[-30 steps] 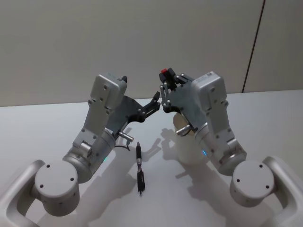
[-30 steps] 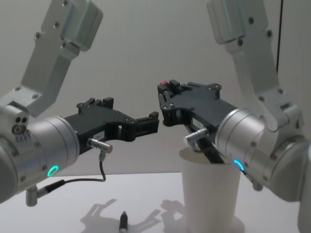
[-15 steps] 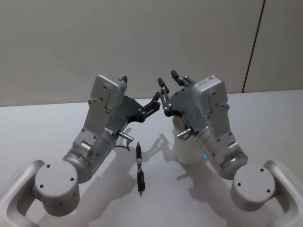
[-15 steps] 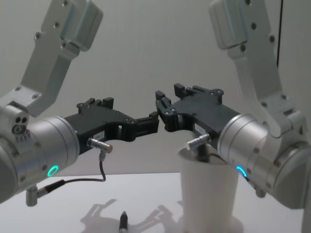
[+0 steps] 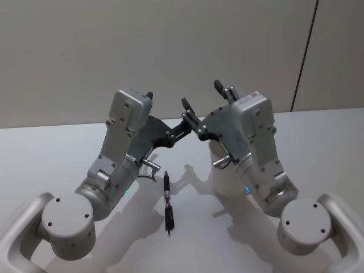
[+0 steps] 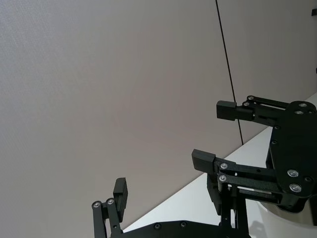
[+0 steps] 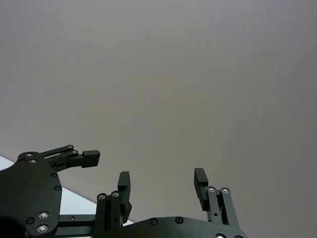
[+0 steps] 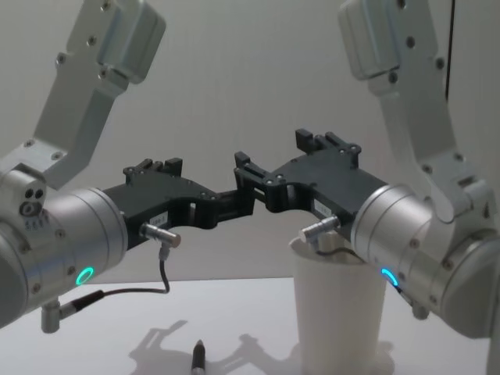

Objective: Place the pen into the pen holder.

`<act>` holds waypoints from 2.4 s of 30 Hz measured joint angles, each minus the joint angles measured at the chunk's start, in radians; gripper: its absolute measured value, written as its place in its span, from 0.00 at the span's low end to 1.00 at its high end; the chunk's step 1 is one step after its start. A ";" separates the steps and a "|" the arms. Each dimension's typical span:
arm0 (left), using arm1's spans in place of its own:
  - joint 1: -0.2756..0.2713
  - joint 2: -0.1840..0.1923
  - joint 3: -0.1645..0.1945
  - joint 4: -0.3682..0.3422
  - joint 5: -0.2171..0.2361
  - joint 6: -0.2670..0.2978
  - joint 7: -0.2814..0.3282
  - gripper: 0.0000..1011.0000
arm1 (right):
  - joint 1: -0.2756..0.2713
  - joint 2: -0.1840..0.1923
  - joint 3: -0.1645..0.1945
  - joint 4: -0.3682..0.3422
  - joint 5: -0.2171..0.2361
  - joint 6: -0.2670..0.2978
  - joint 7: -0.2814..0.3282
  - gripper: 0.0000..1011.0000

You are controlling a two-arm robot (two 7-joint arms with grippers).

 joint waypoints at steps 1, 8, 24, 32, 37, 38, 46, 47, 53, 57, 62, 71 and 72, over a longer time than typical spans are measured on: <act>0.000 0.000 0.000 0.000 0.000 0.000 0.000 0.99 | 0.000 0.000 0.000 0.000 0.000 0.000 0.000 0.80; 0.000 0.000 0.000 0.000 0.000 0.000 0.000 0.99 | -0.002 0.004 0.001 -0.010 0.000 0.005 0.004 0.99; 0.000 0.000 0.000 0.000 0.000 -0.001 0.000 0.99 | -0.051 0.129 0.103 -0.263 0.116 0.094 0.051 0.99; 0.000 0.000 0.000 0.000 0.000 -0.001 0.000 0.99 | -0.105 0.220 0.177 -0.349 0.236 0.133 0.046 0.99; 0.000 0.000 0.000 0.000 0.000 -0.001 0.000 0.99 | -0.144 0.272 0.213 -0.388 0.301 0.169 0.048 0.99; 0.000 0.000 0.000 0.000 0.000 -0.001 0.000 0.99 | -0.149 0.278 0.217 -0.392 0.311 0.175 0.050 0.99; 0.000 0.000 0.000 0.000 0.000 -0.001 0.000 0.99 | -0.209 0.344 0.257 -0.420 0.384 0.234 0.074 0.99; 0.000 0.000 0.000 0.000 0.000 -0.001 0.000 0.99 | -0.209 0.344 0.257 -0.420 0.384 0.234 0.074 0.99; 0.000 0.000 0.000 0.000 0.000 -0.001 0.000 0.99 | -0.250 0.385 0.277 -0.424 0.425 0.282 0.098 0.99; 0.005 0.003 -0.001 -0.003 -0.001 0.002 0.000 0.99 | -0.277 0.411 0.289 -0.423 0.450 0.318 0.120 0.99; 0.026 0.017 -0.002 -0.027 -0.018 0.027 0.005 0.99 | -0.301 0.435 0.299 -0.414 0.469 0.354 0.143 0.99; 0.085 0.049 -0.001 -0.094 -0.072 0.105 0.038 0.99 | -0.340 0.474 0.310 -0.383 0.495 0.427 0.195 0.99; 0.090 0.052 -0.001 -0.099 -0.079 0.115 0.043 0.99 | -0.343 0.478 0.311 -0.379 0.497 0.433 0.200 0.99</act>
